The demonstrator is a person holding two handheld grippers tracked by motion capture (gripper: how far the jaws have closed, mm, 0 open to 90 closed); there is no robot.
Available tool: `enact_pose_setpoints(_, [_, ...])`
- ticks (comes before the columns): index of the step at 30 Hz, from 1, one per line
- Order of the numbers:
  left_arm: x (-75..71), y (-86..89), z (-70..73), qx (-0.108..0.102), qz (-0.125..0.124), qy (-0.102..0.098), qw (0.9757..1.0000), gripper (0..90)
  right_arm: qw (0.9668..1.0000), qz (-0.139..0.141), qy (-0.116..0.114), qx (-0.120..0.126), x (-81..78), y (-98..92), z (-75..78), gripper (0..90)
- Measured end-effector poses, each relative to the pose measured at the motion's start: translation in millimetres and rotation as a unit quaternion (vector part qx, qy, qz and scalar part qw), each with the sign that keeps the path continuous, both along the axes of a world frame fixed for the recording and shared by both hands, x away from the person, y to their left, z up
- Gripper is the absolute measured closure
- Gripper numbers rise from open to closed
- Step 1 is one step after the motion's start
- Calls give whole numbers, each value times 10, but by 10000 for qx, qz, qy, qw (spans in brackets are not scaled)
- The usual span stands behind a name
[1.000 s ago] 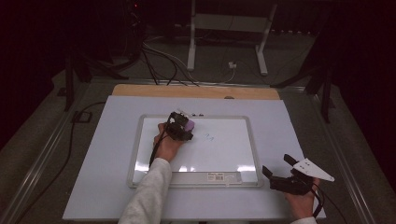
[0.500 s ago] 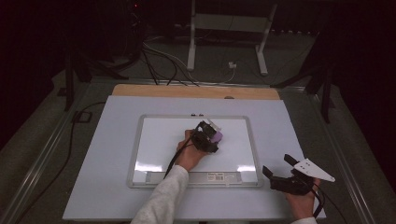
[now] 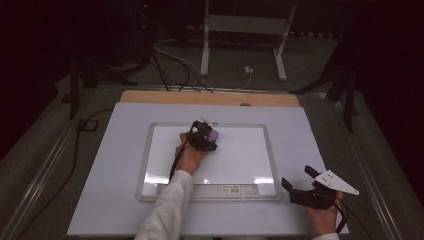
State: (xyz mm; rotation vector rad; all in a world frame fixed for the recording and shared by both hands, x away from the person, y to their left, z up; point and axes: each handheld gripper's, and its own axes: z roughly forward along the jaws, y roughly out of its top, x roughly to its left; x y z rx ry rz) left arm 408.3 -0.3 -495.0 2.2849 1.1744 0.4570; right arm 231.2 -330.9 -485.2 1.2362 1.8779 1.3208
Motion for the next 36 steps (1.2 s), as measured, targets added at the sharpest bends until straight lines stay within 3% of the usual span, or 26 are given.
enact_pose_setpoints(2, [-105,-161,0,-60,-427,14,9991,418,10000,8,2,-8,1,3,0,1])
enact_pose_setpoints(4, [-213,-275,0,-105,-809,31,9967,418,10000,5,-1,-2,1,2,0,1])
enact_pose_setpoints(6, [-270,-291,3,-22,-871,-48,9962,418,10000,2,-1,2,-1,0,0,1])
enact_pose_setpoints(8, [-237,-192,-1,-87,-726,7,9973,418,10000,3,-6,-1,-4,-4,0,1])
enact_pose_setpoints(11, [-136,88,2,-15,-170,-5,9999,418,10000,-1,-17,6,-6,-10,2,1])
enact_pose_setpoints(13, [-80,312,6,54,213,-12,9998,418,10000,-14,-2,10,-2,-11,1,1])
enact_pose_setpoints(17, [-28,762,11,96,920,2,9957,418,10000,-15,11,5,6,-4,-4,1])
enact_pose_setpoints(20, [-56,1033,8,-46,1260,-10,9920,418,10000,-9,17,-7,7,3,-8,1])
enact_pose_setpoints(25, [-132,1254,-26,-97,1445,-91,9894,417,10000,-1,30,-21,12,14,-14,1])
enact_pose_setpoints(29, [-128,1280,-48,-36,1531,-116,9881,378,10000,6,30,-23,11,27,-12,1])
enact_pose_setpoints(33, [-200,1278,4,-108,1434,-465,9885,283,10000,-7,23,-10,6,17,-9,1])
enact_pose_setpoints(36, [-284,1260,71,-126,1085,-750,9912,274,10000,-20,22,6,8,4,-11,1])
